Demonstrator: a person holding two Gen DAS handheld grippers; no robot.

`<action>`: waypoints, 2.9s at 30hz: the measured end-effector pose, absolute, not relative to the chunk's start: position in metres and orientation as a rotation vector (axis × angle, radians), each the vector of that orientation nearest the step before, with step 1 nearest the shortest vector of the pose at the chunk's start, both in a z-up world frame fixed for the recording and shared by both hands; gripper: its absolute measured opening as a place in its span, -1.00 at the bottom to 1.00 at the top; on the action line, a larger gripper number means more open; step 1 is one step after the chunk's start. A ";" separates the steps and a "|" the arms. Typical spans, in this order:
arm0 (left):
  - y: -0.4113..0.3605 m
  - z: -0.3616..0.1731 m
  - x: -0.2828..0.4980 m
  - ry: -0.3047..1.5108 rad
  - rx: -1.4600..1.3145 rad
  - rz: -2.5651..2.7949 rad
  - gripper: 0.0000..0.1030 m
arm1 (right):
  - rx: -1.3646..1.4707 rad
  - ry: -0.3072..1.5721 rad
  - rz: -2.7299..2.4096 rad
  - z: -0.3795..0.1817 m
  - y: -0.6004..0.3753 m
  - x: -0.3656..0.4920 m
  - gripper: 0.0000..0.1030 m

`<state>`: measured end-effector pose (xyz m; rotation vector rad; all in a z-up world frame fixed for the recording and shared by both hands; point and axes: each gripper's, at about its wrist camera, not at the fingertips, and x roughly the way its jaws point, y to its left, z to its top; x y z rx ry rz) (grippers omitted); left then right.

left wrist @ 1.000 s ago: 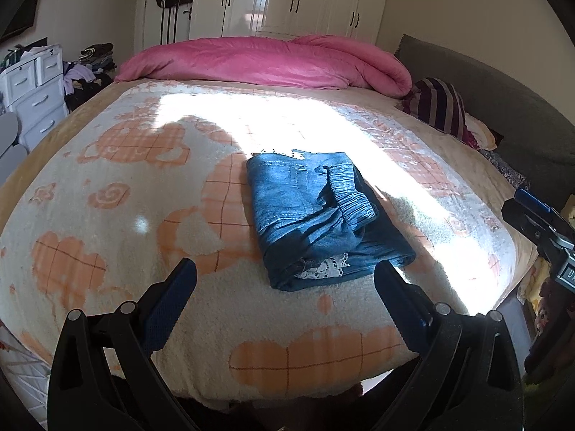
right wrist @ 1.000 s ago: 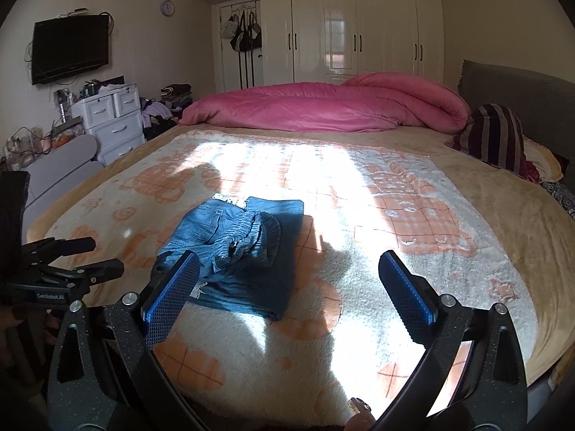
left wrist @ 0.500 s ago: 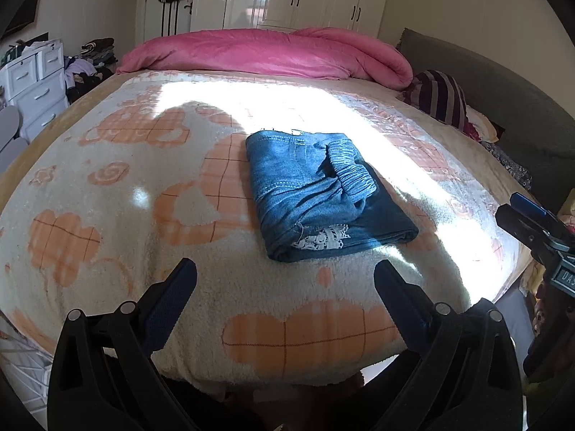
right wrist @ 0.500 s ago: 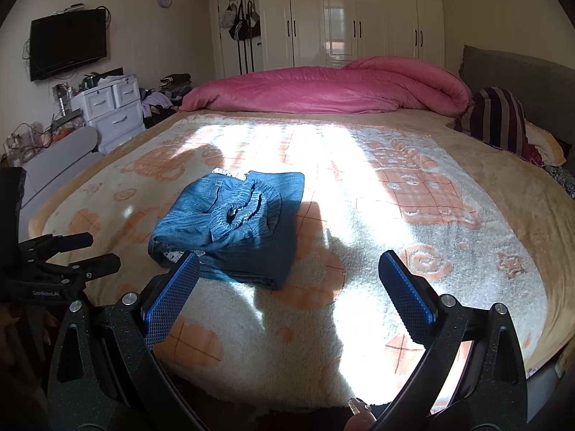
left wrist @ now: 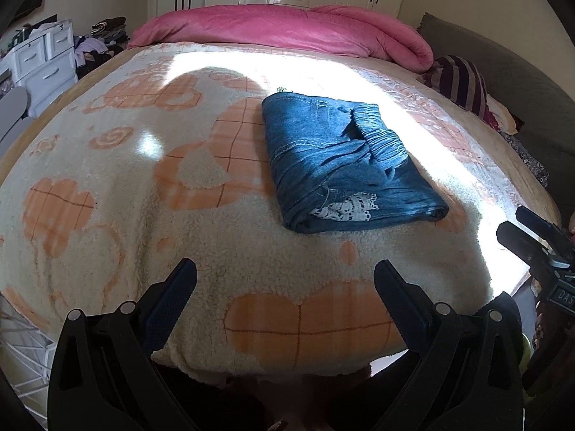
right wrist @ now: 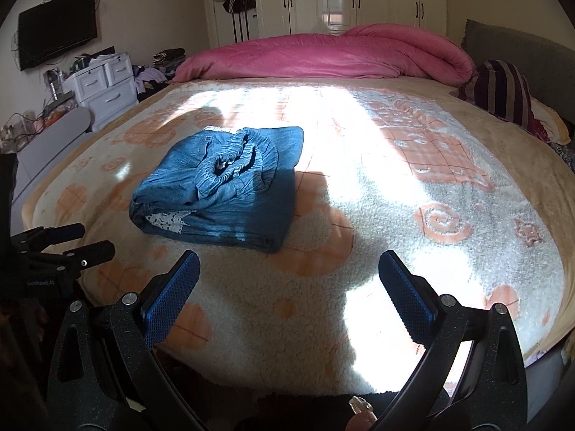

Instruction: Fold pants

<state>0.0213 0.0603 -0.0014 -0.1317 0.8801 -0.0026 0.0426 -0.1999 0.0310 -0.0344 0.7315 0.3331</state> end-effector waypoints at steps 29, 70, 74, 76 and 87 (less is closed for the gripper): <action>0.060 0.004 0.028 0.880 -0.135 0.021 0.91 | -0.023 0.757 0.313 0.025 -0.205 0.048 0.83; 0.058 0.005 0.027 0.879 -0.093 0.049 0.91 | -0.027 0.763 0.302 0.024 -0.204 0.048 0.83; 0.059 0.005 0.028 0.881 -0.098 0.049 0.91 | -0.029 0.763 0.302 0.024 -0.204 0.048 0.83; 0.060 0.005 0.028 0.882 -0.097 0.053 0.92 | -0.028 0.764 0.301 0.024 -0.204 0.048 0.83; 0.060 0.005 0.029 0.883 -0.098 0.055 0.91 | -0.030 0.767 0.296 0.021 -0.206 0.047 0.83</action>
